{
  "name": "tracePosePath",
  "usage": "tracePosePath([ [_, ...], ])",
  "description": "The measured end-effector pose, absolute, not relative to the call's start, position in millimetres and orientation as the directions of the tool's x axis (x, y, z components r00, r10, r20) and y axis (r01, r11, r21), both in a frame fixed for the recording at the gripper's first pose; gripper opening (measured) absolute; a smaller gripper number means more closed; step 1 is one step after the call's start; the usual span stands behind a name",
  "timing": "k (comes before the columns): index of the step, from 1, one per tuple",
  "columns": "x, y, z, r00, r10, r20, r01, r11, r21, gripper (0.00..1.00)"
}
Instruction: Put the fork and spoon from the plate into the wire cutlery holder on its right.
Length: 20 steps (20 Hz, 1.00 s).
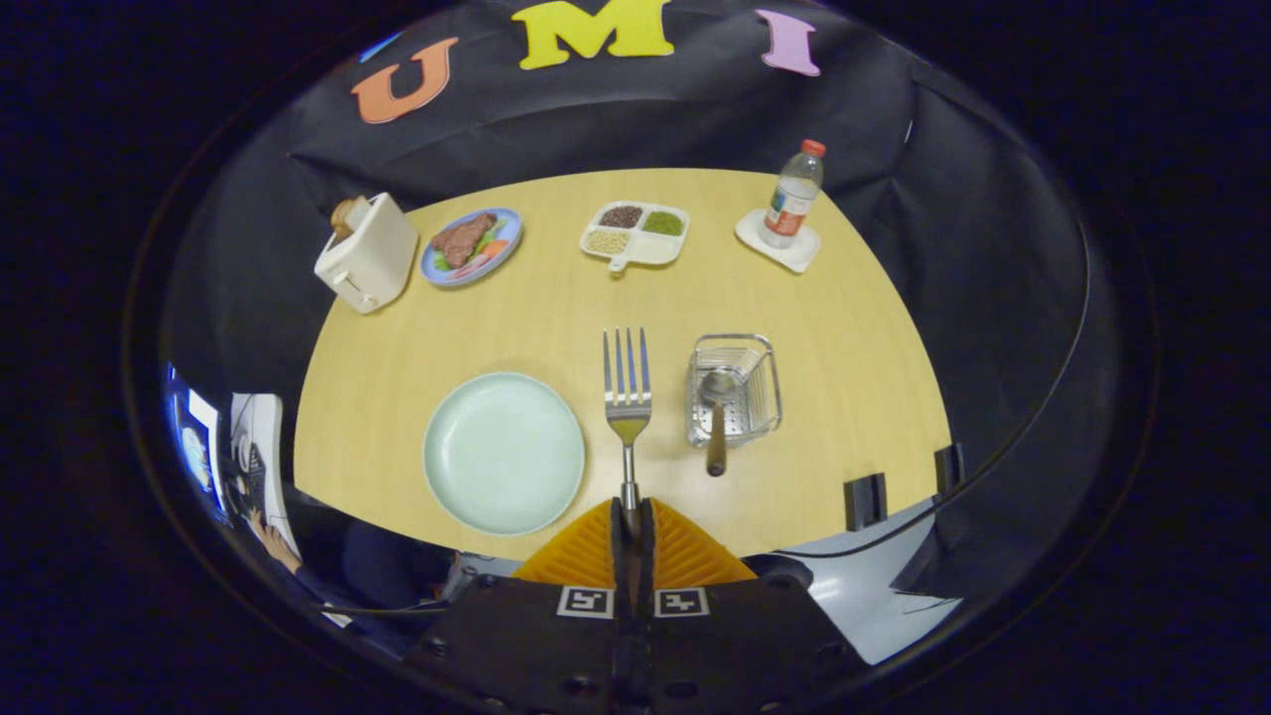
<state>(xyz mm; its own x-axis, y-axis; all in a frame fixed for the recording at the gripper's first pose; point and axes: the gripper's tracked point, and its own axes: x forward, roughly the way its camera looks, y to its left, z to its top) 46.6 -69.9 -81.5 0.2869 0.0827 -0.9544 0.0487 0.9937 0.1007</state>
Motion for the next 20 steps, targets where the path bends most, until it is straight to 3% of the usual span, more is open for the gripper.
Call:
tracePosePath([
  [5, 51.4, -127.0, -92.0, 0.225, 0.014, -0.974, 0.082, 0.996, 0.033, 0.0],
  [20, 77.3, -150.5, -142.6, 0.069, 0.042, -0.997, 0.052, 0.998, 0.046, 0.01],
])
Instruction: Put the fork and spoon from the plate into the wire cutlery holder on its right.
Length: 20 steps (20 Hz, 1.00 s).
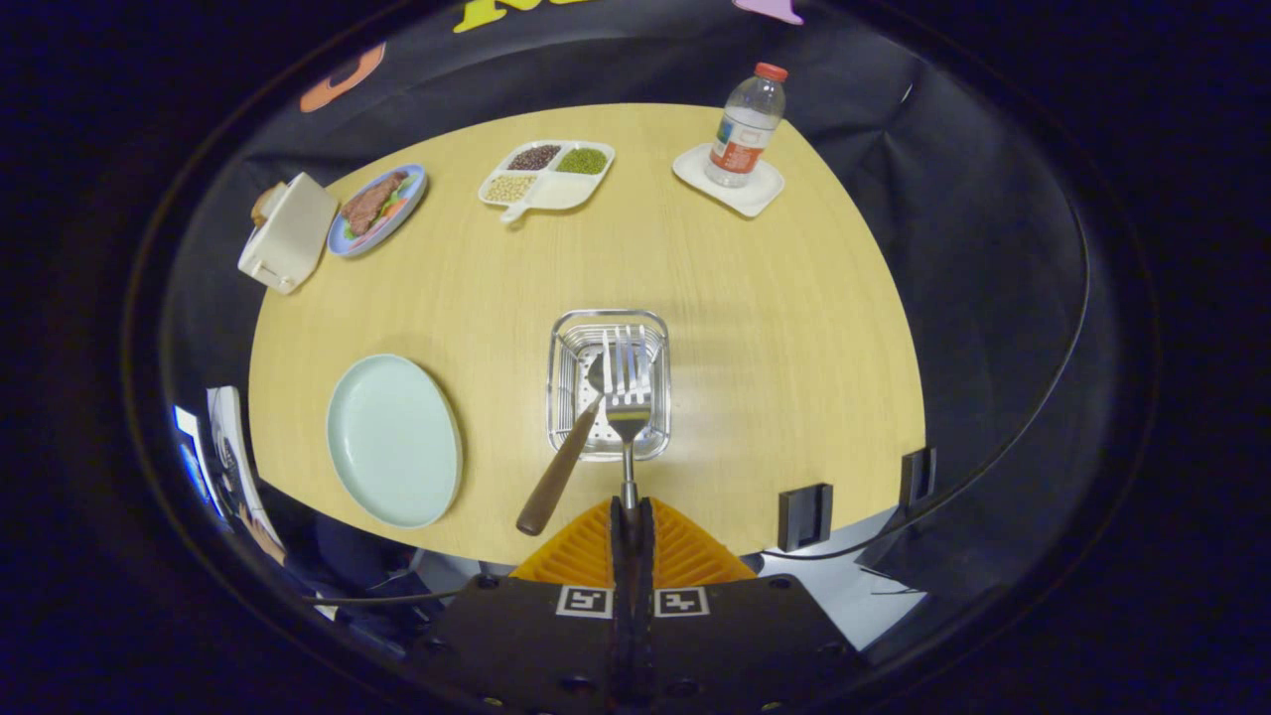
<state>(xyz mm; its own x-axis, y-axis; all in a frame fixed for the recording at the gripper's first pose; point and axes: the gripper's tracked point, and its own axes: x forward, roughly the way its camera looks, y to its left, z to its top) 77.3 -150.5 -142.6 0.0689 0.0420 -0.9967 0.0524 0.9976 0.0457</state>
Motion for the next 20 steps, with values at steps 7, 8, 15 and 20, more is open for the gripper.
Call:
tracePosePath([
  [7, 86.5, -149.3, -147.3, 0.051, 0.047, -0.998, 0.041, 0.998, 0.049, 0.04],
  [8, 87.8, -148.8, -147.1, 0.053, 0.048, -0.997, 0.043, 0.998, 0.05, 0.03],
  [15, 100.5, -149.3, -144.1, 0.082, 0.055, -0.995, 0.056, 0.997, 0.06, 0.1],
  [20, 104.0, -146.1, -132.0, 0.113, 0.075, -0.991, 0.066, 0.994, 0.083, 0.19],
])
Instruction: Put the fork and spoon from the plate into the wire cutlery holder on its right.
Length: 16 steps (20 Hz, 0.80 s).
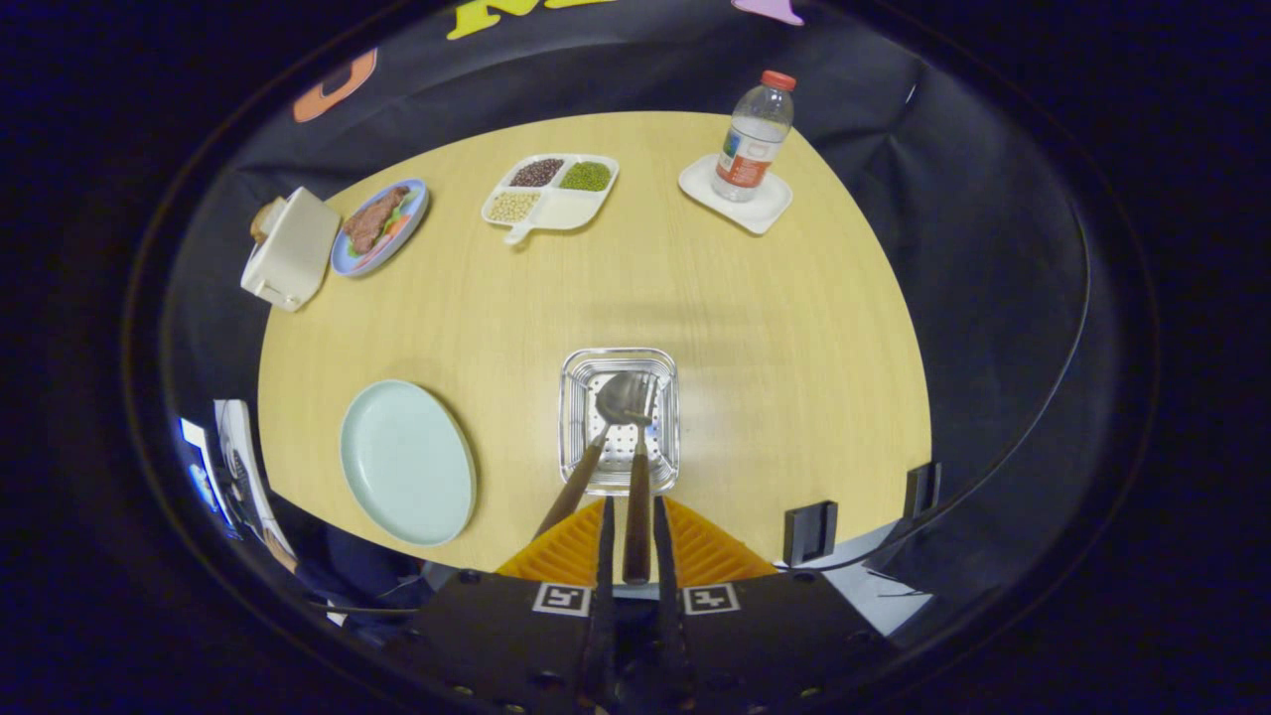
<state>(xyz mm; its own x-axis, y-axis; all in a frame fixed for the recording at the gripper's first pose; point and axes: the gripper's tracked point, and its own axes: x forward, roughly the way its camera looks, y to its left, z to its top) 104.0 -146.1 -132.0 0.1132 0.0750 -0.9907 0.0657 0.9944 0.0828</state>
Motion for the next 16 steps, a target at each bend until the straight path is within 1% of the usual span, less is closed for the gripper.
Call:
tracePosePath([
  [1, 105.1, -145.3, -128.2, 0.13, 0.081, -0.988, 0.078, 0.993, 0.092, 0.31],
  [5, 104.1, -146.3, -109.8, 0.196, 0.099, -0.976, 0.124, 0.984, 0.125, 0.99],
  [7, 99.6, -144.7, -101.4, 0.232, 0.105, -0.967, 0.135, 0.981, 0.139, 0.97],
  [10, 92.7, -140.1, -73.4, 0.312, 0.116, -0.943, 0.153, 0.973, 0.171, 0.97],
  [13, 87.0, -132.3, -43.3, 0.422, 0.115, -0.899, 0.156, 0.968, 0.197, 0.97],
  [16, 75.9, -124.9, -15.5, 0.542, 0.104, -0.834, 0.112, 0.975, 0.194, 0.97],
])
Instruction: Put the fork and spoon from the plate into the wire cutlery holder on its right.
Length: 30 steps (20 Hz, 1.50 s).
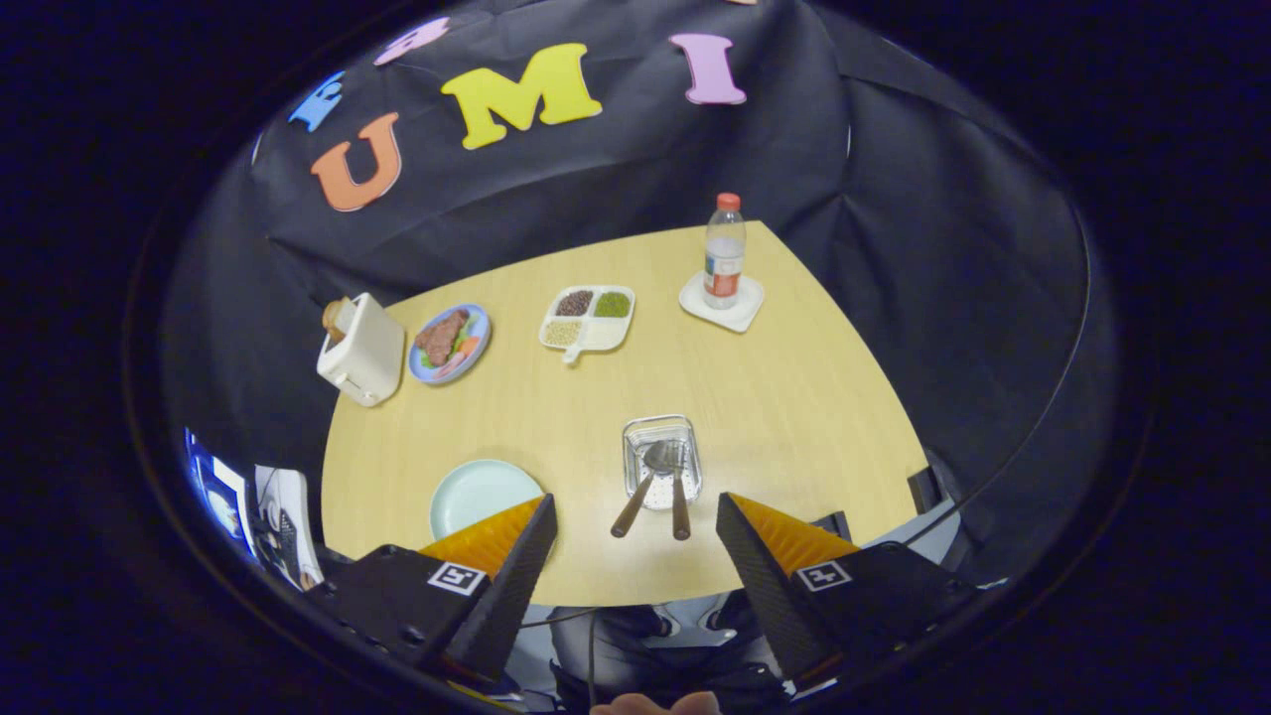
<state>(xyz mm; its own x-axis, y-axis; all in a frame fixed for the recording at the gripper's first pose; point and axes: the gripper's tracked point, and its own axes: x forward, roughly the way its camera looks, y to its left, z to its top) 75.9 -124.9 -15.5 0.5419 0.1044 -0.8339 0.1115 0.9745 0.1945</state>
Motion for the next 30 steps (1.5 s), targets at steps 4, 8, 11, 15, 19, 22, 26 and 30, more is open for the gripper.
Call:
tracePosePath([
  [4, 64.7, -120.1, 8.7, 0.702, 0.089, -0.707, 0.086, 0.975, 0.207, 0.97],
  [8, 48.9, -122.8, 21.8, 0.808, 0.061, -0.586, 0.072, 0.977, 0.201, 0.97],
  [11, 35.5, -124.1, 39.0, 0.878, 0.02, -0.479, 0.046, 0.991, 0.126, 0.97],
  [15, 10.7, -111.1, 50.8, 0.934, 0.012, -0.357, 0.026, 0.995, 0.1, 0.97],
  [19, -7.2, -101.1, 37.4, 0.96, -0.001, -0.281, 0.018, 0.998, 0.059, 0.97],
  [22, -17.2, -89.5, 19.3, 0.963, 0.009, -0.269, 0.013, 0.997, 0.077, 0.97],
  [26, -14.7, -89.7, 8.9, 0.972, -0.012, -0.233, 0.027, 0.998, 0.058, 0.97],
  [30, -11.0, -80.7, 18.2, 0.987, -0.033, -0.157, 0.038, 0.999, 0.026, 0.97],
])
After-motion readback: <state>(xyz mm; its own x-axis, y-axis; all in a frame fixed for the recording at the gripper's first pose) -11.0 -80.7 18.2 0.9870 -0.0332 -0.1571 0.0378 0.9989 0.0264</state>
